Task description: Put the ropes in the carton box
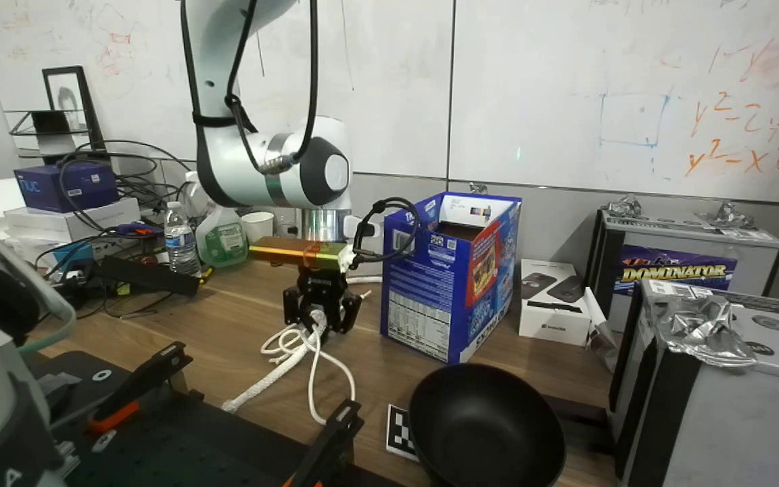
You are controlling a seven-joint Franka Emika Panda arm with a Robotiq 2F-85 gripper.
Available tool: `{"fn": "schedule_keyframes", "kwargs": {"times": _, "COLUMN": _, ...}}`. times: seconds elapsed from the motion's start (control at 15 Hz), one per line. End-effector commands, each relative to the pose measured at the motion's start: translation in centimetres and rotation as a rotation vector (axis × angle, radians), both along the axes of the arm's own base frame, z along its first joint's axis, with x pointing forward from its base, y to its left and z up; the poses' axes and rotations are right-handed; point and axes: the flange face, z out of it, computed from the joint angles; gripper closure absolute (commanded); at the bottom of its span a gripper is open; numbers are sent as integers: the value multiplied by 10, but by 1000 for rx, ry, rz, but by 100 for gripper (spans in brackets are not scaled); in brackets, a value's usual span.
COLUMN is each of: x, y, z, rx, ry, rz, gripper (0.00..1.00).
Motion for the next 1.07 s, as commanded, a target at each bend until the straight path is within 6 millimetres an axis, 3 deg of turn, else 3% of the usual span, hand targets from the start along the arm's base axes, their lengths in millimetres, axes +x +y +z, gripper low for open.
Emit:
{"fn": "schedule_keyframes", "kwargs": {"times": 0.0, "x": -1, "y": -4, "z": 69, "rx": -3, "ry": -12, "rz": -1, "gripper": 94}}
{"fn": "schedule_keyframes", "kwargs": {"times": 0.4, "x": 18, "y": -26, "z": 194, "rx": 24, "ry": -70, "rz": -3, "gripper": 95}}
{"fn": "schedule_keyframes", "kwargs": {"times": 1.0, "x": 60, "y": -60, "z": 417, "rx": -22, "ry": -313, "rz": -68, "gripper": 96}}
